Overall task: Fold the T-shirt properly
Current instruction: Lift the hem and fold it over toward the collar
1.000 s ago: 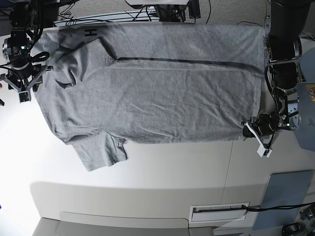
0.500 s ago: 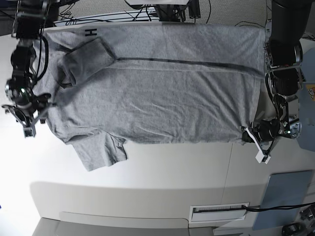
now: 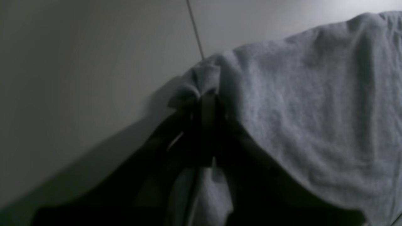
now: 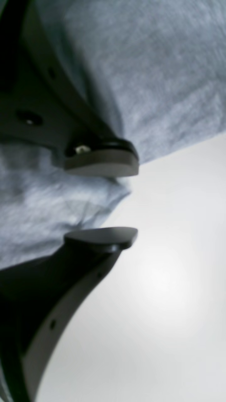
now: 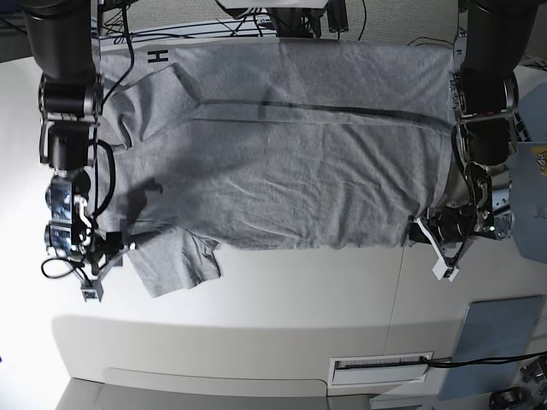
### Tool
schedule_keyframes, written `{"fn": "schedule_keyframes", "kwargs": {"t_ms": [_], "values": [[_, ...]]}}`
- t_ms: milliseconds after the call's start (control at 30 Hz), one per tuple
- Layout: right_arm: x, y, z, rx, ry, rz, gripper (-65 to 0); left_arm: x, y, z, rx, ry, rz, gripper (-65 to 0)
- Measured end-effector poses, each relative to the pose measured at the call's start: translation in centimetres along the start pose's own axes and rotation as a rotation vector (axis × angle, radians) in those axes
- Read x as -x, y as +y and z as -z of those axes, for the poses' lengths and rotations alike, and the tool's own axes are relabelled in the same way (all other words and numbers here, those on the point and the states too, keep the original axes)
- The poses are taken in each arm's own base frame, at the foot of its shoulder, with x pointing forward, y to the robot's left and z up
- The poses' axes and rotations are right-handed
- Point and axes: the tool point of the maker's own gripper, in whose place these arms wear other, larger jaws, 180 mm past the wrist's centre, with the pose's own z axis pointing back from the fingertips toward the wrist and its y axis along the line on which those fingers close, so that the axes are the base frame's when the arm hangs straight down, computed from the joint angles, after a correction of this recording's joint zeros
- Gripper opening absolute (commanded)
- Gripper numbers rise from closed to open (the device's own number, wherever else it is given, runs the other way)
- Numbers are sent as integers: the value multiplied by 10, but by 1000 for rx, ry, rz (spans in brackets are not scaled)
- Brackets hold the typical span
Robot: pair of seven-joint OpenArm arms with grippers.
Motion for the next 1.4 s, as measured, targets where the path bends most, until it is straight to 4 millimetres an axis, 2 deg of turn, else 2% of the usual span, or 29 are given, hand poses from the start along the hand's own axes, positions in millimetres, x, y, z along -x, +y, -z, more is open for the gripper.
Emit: {"fn": "schedule_keyframes", "kwargs": {"t_ms": [167,333,567,600,767,1033,1400], "values": [[10,28,21,-96,64,36,-390,4,-1,1,4,-2,-5,-650],[3,41,31,-112,44,26,-390,9,-1,2,6,-9,-13,-650],[9,38,37,-95,48,8,-392,10,-1,2,9,-12,-17,-650],[10,38,37,-95,51,9,-410,10,-1,2,8,-13,-17,-650],[14,40,37,-72,87,-88,-650,10,-1,2,9,-13,-17,-650],[13,20,37,31,88,-109,-650,9,-2,2,11,-15,-20,-650],[9,14,30,64,106,-131,-650,6,13,-9,-6,-57,-119,-650]]}}
